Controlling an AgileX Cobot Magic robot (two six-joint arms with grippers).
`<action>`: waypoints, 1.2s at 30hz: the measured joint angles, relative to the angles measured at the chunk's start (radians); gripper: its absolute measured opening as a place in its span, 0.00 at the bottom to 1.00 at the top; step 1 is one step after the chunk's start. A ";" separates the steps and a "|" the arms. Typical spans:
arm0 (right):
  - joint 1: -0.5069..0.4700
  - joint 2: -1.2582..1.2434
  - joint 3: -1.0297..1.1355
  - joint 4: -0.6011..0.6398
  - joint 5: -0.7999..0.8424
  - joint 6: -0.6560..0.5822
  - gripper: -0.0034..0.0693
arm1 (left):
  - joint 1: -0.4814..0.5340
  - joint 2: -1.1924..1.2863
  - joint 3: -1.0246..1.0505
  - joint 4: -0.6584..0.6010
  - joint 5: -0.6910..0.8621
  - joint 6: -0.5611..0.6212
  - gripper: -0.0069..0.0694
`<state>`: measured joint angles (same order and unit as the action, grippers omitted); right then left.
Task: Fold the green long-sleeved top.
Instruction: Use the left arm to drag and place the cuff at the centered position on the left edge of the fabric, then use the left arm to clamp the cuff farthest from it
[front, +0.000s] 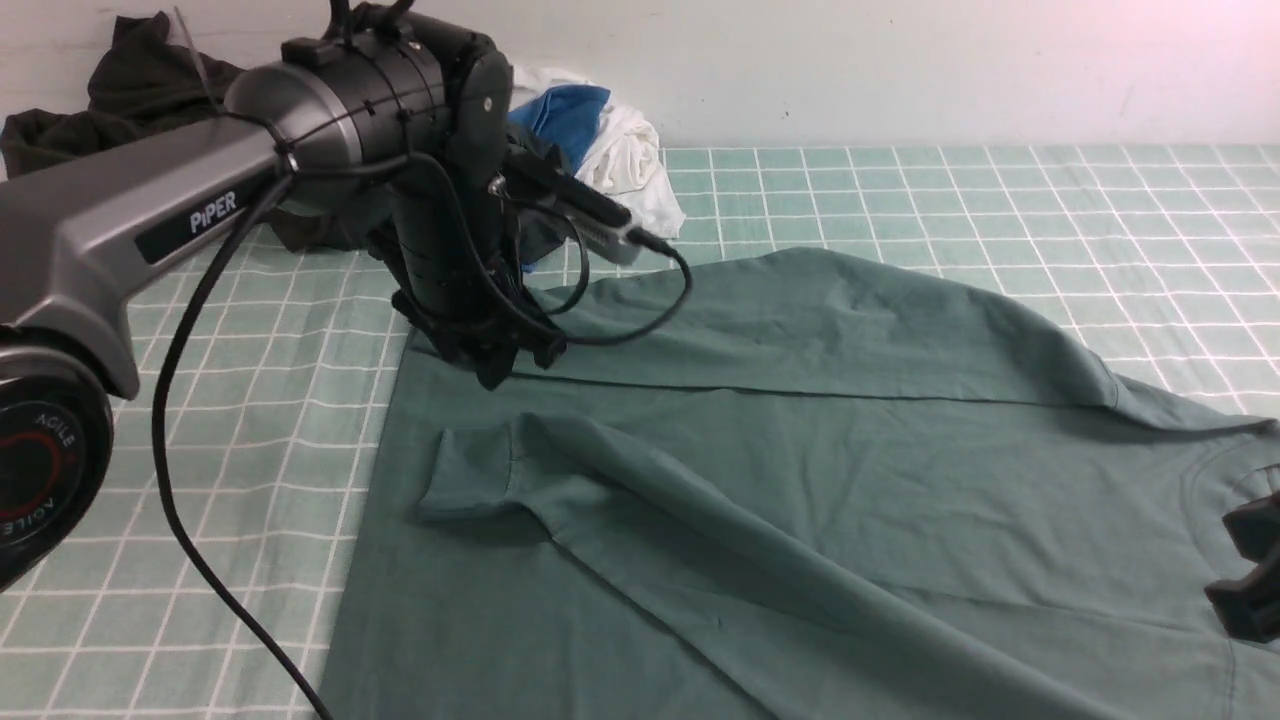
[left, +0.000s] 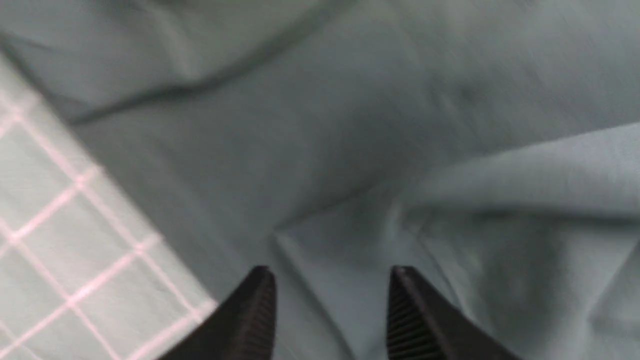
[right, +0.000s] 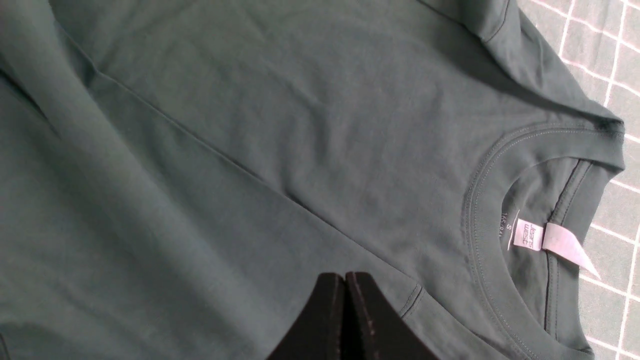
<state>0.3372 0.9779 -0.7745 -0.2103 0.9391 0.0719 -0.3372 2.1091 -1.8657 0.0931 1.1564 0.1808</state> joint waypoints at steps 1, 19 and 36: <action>0.000 0.011 0.000 0.000 -0.006 0.000 0.03 | 0.022 0.011 -0.025 -0.005 -0.017 -0.028 0.57; 0.000 0.213 0.000 0.023 -0.054 -0.001 0.03 | 0.168 0.337 -0.234 -0.162 -0.398 -0.106 0.63; 0.000 0.216 0.000 0.056 -0.088 -0.001 0.03 | 0.149 0.229 -0.248 -0.163 -0.306 -0.096 0.11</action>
<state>0.3372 1.1937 -0.7745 -0.1548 0.8511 0.0709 -0.1882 2.3381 -2.1135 -0.0696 0.8500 0.0846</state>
